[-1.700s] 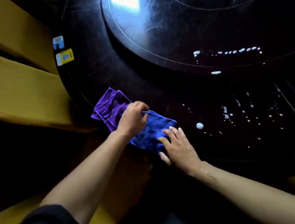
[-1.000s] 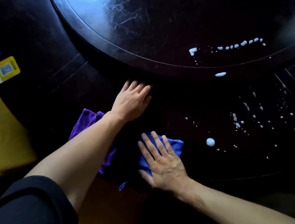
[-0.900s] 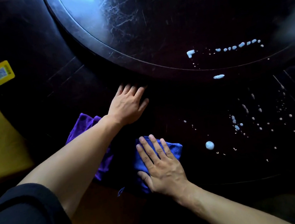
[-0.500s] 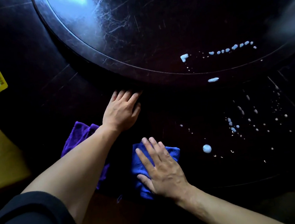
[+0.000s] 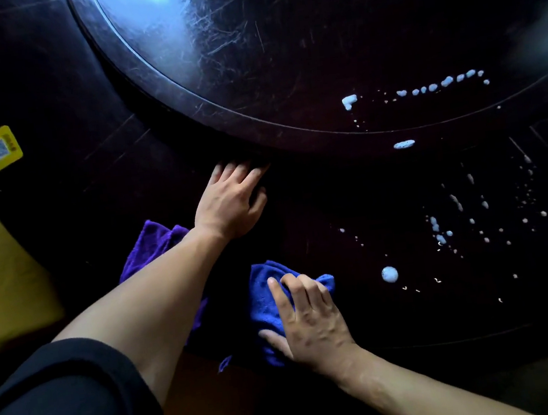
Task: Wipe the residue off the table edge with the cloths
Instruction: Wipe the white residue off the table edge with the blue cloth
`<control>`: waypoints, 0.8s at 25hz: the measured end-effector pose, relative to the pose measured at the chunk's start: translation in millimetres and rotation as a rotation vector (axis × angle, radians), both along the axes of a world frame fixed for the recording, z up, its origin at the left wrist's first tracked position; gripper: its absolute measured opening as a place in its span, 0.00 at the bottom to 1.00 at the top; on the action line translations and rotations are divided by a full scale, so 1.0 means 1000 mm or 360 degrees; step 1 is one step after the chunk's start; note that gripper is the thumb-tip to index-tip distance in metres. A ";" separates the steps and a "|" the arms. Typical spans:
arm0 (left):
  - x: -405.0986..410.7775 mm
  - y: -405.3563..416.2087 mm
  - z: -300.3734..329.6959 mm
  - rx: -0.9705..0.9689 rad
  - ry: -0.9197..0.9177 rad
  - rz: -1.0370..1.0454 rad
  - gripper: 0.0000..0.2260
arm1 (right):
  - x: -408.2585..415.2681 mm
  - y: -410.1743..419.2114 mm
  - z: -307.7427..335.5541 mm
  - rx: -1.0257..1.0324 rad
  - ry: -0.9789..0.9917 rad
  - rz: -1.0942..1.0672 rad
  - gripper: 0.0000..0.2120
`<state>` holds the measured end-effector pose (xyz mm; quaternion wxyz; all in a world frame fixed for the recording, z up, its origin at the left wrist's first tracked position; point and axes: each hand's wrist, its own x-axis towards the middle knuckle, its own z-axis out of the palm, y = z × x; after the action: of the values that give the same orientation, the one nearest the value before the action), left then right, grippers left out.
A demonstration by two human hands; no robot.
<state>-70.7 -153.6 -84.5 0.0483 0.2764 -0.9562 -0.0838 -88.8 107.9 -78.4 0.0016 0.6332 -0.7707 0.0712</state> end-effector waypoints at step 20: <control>-0.001 0.001 0.002 -0.0002 -0.0034 0.0016 0.21 | -0.162 -0.044 0.045 -0.0445 -0.0427 -0.0756 0.13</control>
<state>-71.7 -152.7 -82.2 0.0388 0.2821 -0.9553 -0.0800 -250.8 64.3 -33.3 0.0036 0.4139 -0.8733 0.2569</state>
